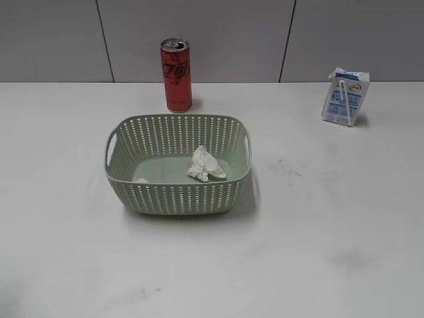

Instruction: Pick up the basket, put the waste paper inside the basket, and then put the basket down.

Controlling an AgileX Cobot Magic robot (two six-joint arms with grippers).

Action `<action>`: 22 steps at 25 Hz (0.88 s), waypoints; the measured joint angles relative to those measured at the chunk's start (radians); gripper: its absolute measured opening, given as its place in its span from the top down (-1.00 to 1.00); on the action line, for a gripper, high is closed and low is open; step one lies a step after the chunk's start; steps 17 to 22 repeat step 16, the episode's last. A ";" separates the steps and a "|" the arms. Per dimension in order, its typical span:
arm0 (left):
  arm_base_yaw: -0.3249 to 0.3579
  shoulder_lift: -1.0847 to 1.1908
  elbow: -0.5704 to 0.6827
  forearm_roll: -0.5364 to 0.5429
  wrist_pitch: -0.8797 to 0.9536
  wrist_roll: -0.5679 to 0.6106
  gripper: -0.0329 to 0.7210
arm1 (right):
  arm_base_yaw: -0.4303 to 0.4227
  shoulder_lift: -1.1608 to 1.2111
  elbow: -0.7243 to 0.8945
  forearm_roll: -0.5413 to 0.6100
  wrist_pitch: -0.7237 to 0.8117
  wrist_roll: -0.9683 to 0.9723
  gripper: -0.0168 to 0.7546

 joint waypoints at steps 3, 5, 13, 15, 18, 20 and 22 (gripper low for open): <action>0.000 -0.169 0.115 -0.017 0.008 0.000 -0.66 | 0.000 0.000 0.000 0.000 0.000 0.000 -0.57; 0.000 -0.290 0.163 -0.023 0.010 0.000 -0.65 | 0.000 0.000 0.000 0.000 0.000 0.000 -0.57; 0.000 -0.673 0.203 -0.037 -0.043 0.000 -0.64 | 0.000 0.000 0.000 0.000 0.000 0.000 -0.57; 0.000 -0.732 0.203 -0.037 -0.044 0.000 -0.64 | 0.000 0.000 0.000 0.000 0.000 0.000 -0.57; 0.000 -0.758 0.203 -0.037 -0.044 0.000 -0.64 | 0.000 0.000 0.000 0.000 0.000 0.000 -0.57; 0.000 -0.758 0.203 -0.037 -0.044 0.000 -0.64 | 0.000 0.000 0.000 0.000 0.000 0.000 -0.57; 0.000 -0.758 0.203 -0.037 -0.044 0.000 -0.64 | 0.000 0.000 0.000 0.000 0.000 0.000 -0.57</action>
